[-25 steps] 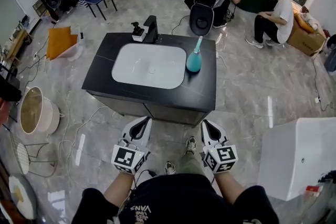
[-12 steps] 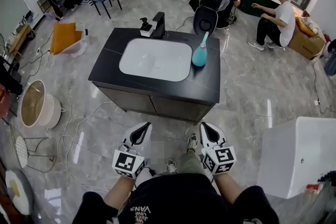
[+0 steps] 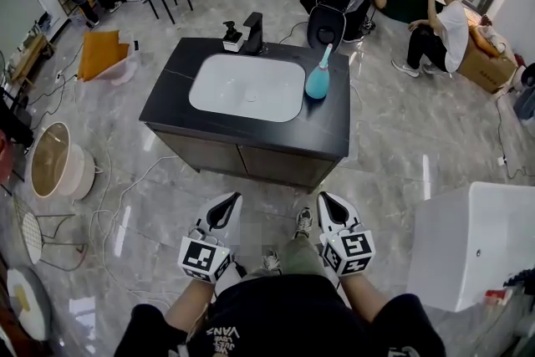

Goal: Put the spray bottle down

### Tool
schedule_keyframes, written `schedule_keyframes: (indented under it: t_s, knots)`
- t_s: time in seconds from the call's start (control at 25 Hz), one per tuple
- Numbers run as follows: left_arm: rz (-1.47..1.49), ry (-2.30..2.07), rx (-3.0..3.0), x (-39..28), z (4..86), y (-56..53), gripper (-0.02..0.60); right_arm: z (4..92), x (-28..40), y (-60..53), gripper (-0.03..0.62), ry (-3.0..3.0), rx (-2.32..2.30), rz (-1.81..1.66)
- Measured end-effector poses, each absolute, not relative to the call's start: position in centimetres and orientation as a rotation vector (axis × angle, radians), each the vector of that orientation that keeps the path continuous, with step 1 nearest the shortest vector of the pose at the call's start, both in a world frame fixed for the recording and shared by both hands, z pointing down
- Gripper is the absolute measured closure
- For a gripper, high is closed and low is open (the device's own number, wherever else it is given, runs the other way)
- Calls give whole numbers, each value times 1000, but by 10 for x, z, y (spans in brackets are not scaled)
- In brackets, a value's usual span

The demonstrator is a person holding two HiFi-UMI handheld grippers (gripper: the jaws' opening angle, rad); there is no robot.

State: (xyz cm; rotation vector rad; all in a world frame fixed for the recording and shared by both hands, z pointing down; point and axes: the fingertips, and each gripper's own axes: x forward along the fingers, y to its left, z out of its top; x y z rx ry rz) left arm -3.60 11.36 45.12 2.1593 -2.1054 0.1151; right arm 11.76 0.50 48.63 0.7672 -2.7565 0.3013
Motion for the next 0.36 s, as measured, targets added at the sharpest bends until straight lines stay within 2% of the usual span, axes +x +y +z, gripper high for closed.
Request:
schedule_keyframes:
  t_s: [0.36]
  knots:
    - [133,-2093,2164,-35,454,104,571,486,120,-3,595,-2751,777,307]
